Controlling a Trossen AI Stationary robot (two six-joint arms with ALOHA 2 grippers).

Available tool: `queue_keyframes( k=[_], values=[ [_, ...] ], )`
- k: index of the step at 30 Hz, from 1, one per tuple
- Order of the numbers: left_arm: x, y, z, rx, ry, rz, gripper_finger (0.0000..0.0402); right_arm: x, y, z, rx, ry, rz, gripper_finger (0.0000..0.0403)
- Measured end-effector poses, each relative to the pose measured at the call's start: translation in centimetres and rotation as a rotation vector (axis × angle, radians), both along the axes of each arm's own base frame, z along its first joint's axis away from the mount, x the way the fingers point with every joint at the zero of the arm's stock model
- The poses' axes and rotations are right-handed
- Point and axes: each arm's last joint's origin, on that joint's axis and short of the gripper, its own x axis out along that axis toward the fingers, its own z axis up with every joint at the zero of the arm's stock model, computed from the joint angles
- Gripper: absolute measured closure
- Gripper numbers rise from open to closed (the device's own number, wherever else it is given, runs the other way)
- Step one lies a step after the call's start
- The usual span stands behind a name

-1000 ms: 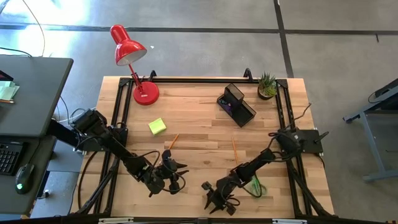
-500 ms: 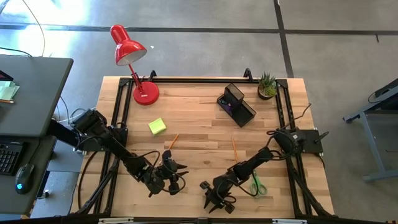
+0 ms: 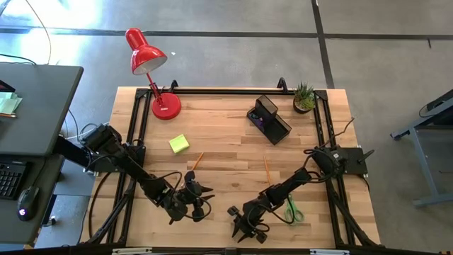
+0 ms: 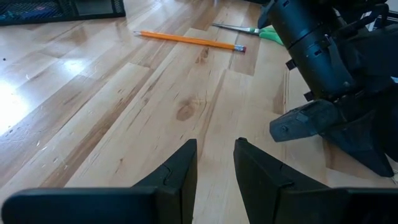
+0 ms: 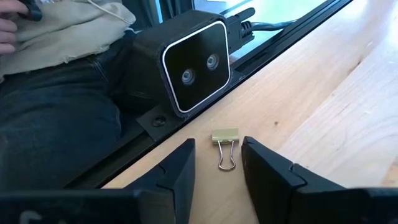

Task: Pick and place office supplies into organizer
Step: Put the light green binder clip into the black desk organizer

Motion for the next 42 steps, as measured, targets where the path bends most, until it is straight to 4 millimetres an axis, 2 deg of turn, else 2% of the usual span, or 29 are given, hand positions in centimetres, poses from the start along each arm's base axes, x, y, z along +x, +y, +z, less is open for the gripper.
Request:
queue_keyframes(
  k=[5,18,31,37,42],
  values=[
    [0.0,0.0,0.0,0.001,-0.001,0.002,0.0309,0.1,-0.2,0.0,-0.007,-0.007,-0.005,0.0297],
    [0.0,0.0,0.0,0.004,-0.003,0.006,0.0309,0.6,-1.1,-0.2,-0.04,-0.01,-0.066,0.0397],
    [0.0,0.0,0.0,0.003,-0.002,0.004,0.0309,1.4,-3.1,-0.5,-0.046,0.078,-0.126,0.04],
    [0.0,0.0,0.0,0.002,-0.001,0.003,0.0309,1.7,-5.1,1.4,-0.1,0.12,-0.205,0.0402],
    [0.0,0.0,0.0,0.004,0.001,0.003,0.0309,1.0,-6.6,3.6,-0.282,0.149,-0.318,0.0402]
  ],
)
